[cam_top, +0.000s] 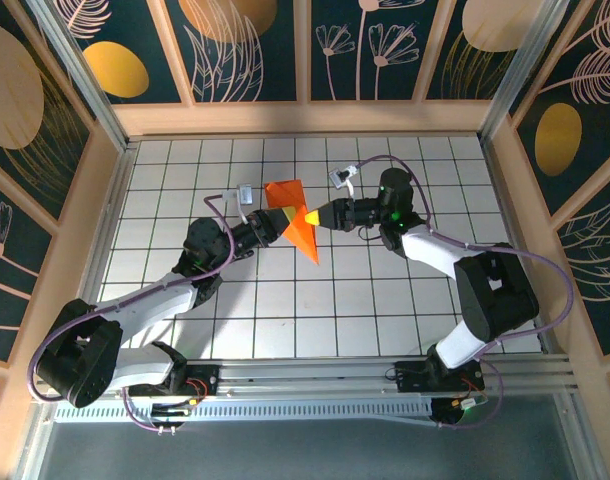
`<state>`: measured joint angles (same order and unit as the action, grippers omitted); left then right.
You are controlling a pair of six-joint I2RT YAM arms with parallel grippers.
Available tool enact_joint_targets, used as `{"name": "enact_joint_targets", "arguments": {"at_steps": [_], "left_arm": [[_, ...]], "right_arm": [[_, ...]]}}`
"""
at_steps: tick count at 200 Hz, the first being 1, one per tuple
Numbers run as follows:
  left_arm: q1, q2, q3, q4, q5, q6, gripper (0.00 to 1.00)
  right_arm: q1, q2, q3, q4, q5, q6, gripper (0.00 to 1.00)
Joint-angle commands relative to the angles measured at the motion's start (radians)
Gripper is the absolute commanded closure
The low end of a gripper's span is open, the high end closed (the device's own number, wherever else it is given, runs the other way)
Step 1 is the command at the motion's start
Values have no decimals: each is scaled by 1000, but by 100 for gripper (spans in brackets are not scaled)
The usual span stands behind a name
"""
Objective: Fold a paper plane with a square sheet of paper (fold left side to right side)
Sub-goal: Turn over the paper at the center of the table.
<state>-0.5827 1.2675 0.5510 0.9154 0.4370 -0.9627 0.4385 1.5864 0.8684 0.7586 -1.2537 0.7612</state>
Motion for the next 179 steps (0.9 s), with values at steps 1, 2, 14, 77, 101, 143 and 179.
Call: {"name": "enact_joint_targets", "arguments": {"at_steps": [1, 2, 14, 77, 101, 143, 179], "left_arm": [[3, -7, 20, 23, -4, 14, 74], [3, -6, 20, 23, -4, 13, 74], [3, -5, 21, 23, -3, 15, 74], [3, 0, 20, 12, -7, 18, 76], [4, -1, 20, 7, -11, 21, 77], [3, 0, 20, -3, -18, 23, 83], [3, -2, 20, -6, -23, 24, 90]], "right_arm": [[0, -28, 24, 5, 13, -24, 100], [-1, -28, 23, 4, 14, -24, 100], [-4, -29, 24, 5, 17, -23, 100], [-15, -39, 11, 1, 27, -23, 100], [-17, -40, 11, 1, 29, -21, 100], [-17, -41, 10, -1, 30, -23, 99], [-20, -49, 10, -17, 36, -33, 94]]}}
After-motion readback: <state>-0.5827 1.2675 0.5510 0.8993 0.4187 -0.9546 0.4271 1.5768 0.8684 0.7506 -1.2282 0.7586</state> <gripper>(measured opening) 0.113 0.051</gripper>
